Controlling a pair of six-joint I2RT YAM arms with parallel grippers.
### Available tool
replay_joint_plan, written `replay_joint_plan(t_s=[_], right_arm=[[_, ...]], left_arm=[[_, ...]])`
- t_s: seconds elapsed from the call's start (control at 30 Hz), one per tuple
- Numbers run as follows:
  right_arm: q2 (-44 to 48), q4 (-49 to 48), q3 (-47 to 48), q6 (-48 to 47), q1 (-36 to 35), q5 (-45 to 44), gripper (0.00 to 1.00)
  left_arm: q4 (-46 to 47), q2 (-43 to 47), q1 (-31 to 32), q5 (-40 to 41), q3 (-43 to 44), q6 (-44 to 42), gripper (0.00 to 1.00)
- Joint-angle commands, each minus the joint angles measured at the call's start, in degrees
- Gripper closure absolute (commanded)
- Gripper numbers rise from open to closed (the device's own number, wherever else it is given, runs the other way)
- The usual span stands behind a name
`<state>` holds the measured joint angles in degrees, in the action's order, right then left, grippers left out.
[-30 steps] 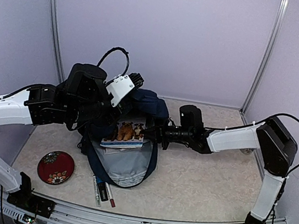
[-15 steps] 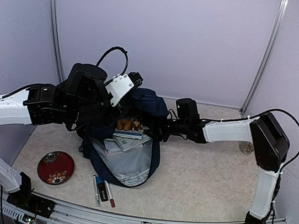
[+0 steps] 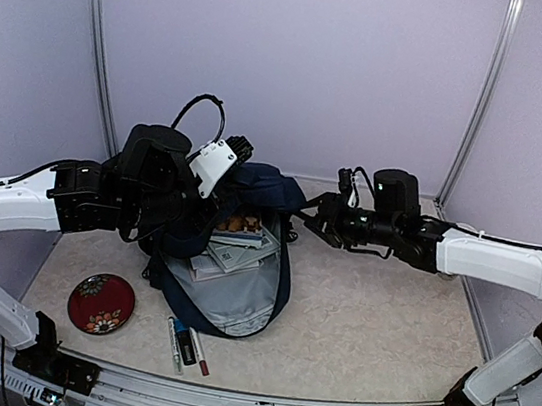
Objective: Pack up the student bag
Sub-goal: Pick up the largest pocket of the bag from the student bag.
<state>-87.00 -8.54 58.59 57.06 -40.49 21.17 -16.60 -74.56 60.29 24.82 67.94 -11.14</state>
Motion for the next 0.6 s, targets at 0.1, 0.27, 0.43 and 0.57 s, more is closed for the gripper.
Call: replay_joint_plan(t_s=[0.1, 0.27, 0.43, 0.57], right_arm=[[-6.4, 9.6, 2.7, -13.1, -4.4, -9.1, 0.28], [-14.0, 8.7, 5.6, -13.6, -5.6, -6.0, 0.26], [-12.4, 8.5, 5.2, -14.0, -5.5, -6.3, 0.81], [-7.3, 10.0, 4.2, -14.7, -3.5, -8.4, 1.00]], left_arm=[[5.1, 2.5, 0.2, -2.1, 0.2, 2.5, 1.00], [4.5, 3.0, 0.4, -1.9, 0.0, 3.2, 1.00], [3.8, 4.6, 0.4, -3.0, -0.1, 2.6, 1.00], [5.5, 7.5, 0.4, -5.6, -2.0, 1.4, 1.00]])
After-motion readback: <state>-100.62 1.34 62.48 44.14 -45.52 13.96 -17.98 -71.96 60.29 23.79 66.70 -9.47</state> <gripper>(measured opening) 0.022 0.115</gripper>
